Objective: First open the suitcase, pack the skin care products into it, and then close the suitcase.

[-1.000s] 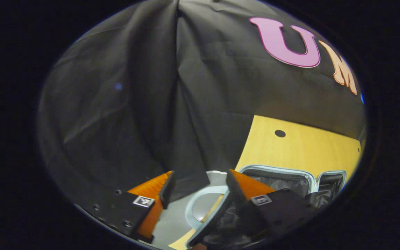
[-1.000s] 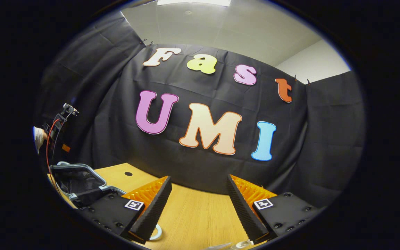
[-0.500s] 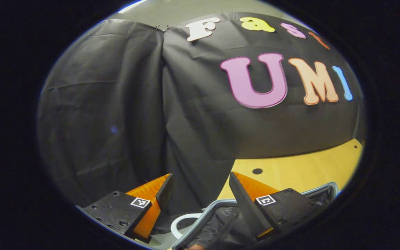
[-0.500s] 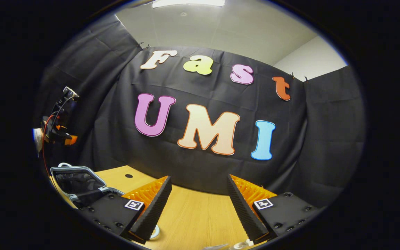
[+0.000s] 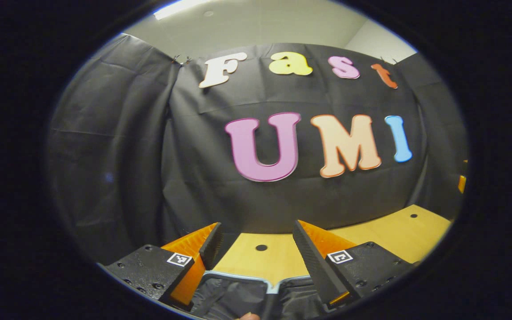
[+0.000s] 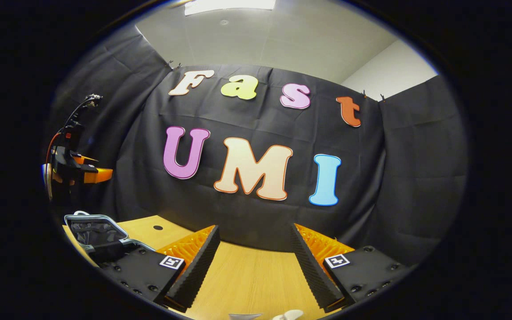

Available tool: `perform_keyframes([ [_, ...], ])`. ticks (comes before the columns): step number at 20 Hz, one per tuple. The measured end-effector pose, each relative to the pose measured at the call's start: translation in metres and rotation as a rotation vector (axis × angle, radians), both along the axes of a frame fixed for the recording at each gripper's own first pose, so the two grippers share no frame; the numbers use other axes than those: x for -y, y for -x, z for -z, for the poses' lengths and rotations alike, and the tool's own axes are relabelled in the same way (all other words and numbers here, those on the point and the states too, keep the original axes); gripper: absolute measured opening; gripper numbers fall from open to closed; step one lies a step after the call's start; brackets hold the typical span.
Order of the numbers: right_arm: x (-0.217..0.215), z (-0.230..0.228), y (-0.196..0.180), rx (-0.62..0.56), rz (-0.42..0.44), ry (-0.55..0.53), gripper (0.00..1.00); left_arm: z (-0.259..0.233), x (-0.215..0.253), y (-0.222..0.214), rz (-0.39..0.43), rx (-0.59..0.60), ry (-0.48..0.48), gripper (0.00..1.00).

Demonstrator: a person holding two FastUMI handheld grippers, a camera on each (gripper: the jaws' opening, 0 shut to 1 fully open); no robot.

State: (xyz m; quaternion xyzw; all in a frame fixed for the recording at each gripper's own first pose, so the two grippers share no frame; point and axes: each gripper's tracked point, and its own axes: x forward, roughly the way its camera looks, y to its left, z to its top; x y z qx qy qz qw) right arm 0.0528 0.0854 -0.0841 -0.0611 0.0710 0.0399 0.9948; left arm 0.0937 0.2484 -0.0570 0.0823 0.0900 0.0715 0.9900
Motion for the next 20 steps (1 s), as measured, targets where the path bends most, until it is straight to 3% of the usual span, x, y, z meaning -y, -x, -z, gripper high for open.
perform_keyframes([
  [12,0.097,-0.005,0.014,0.013,0.029,-0.015,0.98,0.021,0.237,0.008,0.332,-0.049,0.109,0.94],
  [20,0.142,-0.004,0.028,0.004,0.048,-0.026,0.98,0.065,0.341,0.033,0.481,-0.159,0.165,0.95],
])
